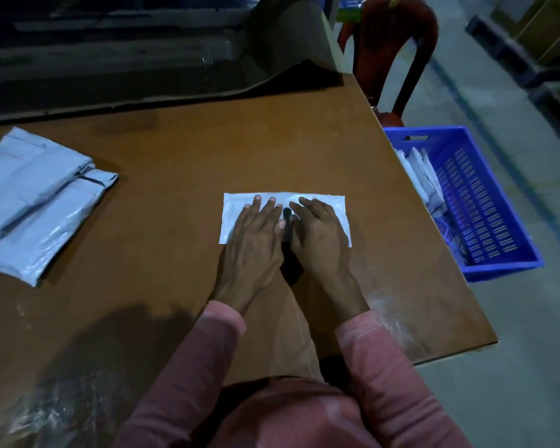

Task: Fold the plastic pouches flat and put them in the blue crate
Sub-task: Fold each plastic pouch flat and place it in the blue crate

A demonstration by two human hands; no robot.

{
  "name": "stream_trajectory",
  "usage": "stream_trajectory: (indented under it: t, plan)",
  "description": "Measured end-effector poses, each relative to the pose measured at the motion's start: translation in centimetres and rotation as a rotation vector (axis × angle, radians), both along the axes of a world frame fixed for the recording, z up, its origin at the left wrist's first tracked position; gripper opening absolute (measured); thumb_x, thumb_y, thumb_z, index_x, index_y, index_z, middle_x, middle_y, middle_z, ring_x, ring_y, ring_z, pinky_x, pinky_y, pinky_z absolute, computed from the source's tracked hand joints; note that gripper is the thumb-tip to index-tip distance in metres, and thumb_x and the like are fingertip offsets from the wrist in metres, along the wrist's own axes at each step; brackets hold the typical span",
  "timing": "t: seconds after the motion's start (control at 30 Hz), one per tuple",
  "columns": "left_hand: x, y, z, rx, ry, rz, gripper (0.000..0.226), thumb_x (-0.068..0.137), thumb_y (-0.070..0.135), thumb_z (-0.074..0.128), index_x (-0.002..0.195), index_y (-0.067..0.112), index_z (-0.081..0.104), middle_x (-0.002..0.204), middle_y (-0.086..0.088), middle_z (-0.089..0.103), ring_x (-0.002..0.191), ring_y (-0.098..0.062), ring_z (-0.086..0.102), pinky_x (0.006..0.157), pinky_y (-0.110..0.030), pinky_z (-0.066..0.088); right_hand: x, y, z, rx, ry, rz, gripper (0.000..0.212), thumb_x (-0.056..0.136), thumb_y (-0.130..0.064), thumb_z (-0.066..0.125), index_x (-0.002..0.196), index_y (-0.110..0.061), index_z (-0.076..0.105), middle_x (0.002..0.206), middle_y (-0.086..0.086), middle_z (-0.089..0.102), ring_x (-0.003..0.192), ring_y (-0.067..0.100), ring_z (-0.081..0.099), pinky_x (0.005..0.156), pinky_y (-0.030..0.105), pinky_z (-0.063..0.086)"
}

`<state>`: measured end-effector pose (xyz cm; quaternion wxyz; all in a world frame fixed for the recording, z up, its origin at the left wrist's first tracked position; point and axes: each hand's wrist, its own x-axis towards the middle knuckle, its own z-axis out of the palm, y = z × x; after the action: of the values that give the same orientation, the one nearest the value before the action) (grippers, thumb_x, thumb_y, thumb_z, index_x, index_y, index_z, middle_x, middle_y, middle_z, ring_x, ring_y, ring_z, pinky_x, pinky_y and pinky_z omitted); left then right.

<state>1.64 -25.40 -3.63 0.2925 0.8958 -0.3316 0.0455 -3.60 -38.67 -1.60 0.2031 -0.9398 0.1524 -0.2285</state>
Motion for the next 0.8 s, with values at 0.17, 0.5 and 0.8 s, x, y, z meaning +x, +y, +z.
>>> stream_trajectory:
  t: [0.17,0.5,0.8]
  plan:
    - [-0.1,0.3,-2.5,0.054,0.056,-0.056,0.054,0.110,0.031,0.023,0.155,0.007,0.042,0.165,-0.007,0.035,0.157,-0.020,0.019,0.129,-0.040,0.016,-0.6,1.0,-2.7,0.060,0.080,0.042,0.037,0.092,-0.011,0.054,0.124,0.000,0.068,0.131,0.021,0.064,0.129,0.044,0.055,0.109,0.053,0.045]
    - [-0.4,-0.6,-2.0,0.090,0.017,-0.008,0.051,0.108,0.023,0.028,0.147,0.000,0.052,0.159,-0.013,0.044,0.153,-0.029,0.030,0.126,-0.048,0.025,0.1,1.1,-4.4,0.037,0.054,-0.009,0.032,0.094,-0.010,0.056,0.121,0.001,0.069,0.130,0.021,0.064,0.137,0.041,0.048,0.117,0.046,0.032]
    - [3.1,-0.1,1.4,0.143,0.096,-0.004,0.060,0.091,-0.001,0.063,0.148,0.016,0.054,0.158,-0.006,0.045,0.150,-0.029,0.034,0.120,-0.048,0.033,1.1,-1.9,0.9,0.078,0.097,0.049,0.013,0.084,-0.010,0.063,0.085,-0.011,0.076,0.092,0.010,0.072,0.091,0.033,0.068,0.065,0.035,0.053]
